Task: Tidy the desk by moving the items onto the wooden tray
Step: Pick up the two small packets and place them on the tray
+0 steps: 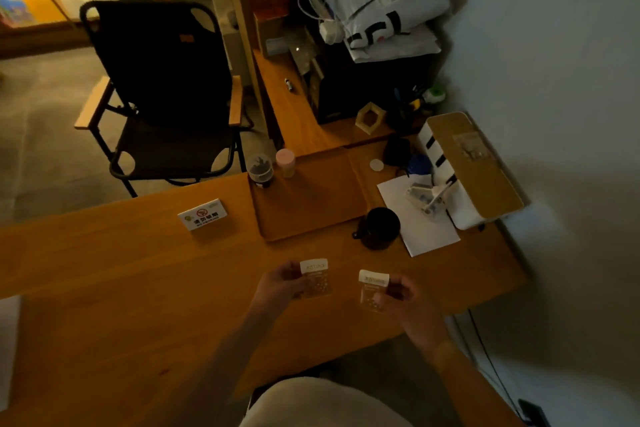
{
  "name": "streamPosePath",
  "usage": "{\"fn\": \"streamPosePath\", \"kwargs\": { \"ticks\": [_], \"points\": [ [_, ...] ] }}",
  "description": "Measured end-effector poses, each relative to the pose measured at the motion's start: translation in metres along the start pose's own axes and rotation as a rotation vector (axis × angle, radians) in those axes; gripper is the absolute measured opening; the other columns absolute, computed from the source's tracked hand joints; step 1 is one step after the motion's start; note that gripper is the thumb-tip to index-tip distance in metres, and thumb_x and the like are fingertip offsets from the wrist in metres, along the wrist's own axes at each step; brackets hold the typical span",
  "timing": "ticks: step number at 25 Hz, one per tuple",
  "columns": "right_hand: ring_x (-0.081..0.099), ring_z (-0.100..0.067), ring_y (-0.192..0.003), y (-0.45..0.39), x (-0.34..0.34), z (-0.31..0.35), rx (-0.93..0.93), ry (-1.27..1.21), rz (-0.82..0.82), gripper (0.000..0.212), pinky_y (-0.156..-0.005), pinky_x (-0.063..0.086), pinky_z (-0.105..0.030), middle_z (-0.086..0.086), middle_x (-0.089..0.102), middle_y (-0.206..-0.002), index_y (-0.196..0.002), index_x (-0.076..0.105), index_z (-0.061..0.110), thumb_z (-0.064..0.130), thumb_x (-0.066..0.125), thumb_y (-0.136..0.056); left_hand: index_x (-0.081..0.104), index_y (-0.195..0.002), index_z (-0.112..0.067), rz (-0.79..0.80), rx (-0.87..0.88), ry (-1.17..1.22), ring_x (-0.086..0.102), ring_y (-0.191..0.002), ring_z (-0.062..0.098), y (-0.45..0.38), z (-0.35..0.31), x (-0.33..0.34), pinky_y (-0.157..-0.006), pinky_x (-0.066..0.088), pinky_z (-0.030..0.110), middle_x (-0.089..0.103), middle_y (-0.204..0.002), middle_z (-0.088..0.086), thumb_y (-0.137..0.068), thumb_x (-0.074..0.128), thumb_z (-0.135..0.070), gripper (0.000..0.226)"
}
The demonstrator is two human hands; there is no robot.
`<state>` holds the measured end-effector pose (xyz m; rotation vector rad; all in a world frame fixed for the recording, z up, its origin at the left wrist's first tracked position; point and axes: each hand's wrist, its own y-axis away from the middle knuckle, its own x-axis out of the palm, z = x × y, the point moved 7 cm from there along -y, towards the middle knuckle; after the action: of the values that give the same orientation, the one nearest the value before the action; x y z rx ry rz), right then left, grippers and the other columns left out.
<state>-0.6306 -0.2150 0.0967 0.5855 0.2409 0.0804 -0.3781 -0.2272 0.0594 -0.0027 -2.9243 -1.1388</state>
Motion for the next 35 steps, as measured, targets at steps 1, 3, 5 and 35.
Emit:
{"fn": "streamPosePath", "kwargs": {
  "ticks": [1, 3, 5, 35],
  "points": [
    [0.067, -0.004, -0.097, -0.009, 0.002, 0.003, 0.016, 0.005, 0.010, 0.028, -0.068, 0.054, -0.015, 0.009, 0.070, -0.104, -0.108, 0.064, 0.024, 0.014, 0.073, -0.084, 0.068, -0.097, -0.019, -0.009, 0.001, -0.005, 0.068, -0.084, 0.016, -0.006, -0.002, -0.003, -0.067, 0.055, 0.026, 0.072, -0.101, 0.002, -0.085, 0.074, -0.014, 0.015],
    [0.068, -0.007, -0.096, -0.027, 0.010, 0.008, 0.043, 0.024, 0.036, 0.027, -0.073, 0.057, -0.020, 0.009, 0.072, -0.104, -0.104, 0.065, 0.026, 0.014, 0.074, -0.082, 0.068, -0.098, -0.020, -0.028, -0.008, 0.009, 0.068, -0.082, 0.015, -0.016, -0.002, -0.010, -0.066, 0.054, 0.025, 0.072, -0.098, 0.000, -0.084, 0.075, -0.016, 0.016],
    [0.069, -0.011, -0.099, -0.042, 0.017, 0.012, 0.061, 0.041, 0.062, 0.027, -0.081, 0.058, -0.027, 0.008, 0.072, -0.104, -0.103, 0.065, 0.026, 0.013, 0.074, -0.082, 0.067, -0.100, -0.021, -0.026, -0.013, 0.027, 0.068, -0.084, 0.016, -0.024, -0.003, -0.014, -0.066, 0.054, 0.026, 0.072, -0.098, -0.001, -0.084, 0.076, -0.018, 0.018],
    [0.066, -0.018, -0.099, -0.283, -0.013, 0.073, -0.014, 0.382, 0.221, 0.020, -0.083, 0.057, -0.034, -0.002, 0.070, -0.108, -0.107, 0.066, 0.019, 0.017, 0.069, -0.088, 0.060, -0.099, -0.027, -0.259, -0.123, 0.026, 0.067, -0.088, 0.009, -0.179, -0.065, 0.016, -0.060, 0.050, 0.018, 0.066, -0.103, -0.005, -0.090, 0.066, -0.018, 0.014]
  ]
}}
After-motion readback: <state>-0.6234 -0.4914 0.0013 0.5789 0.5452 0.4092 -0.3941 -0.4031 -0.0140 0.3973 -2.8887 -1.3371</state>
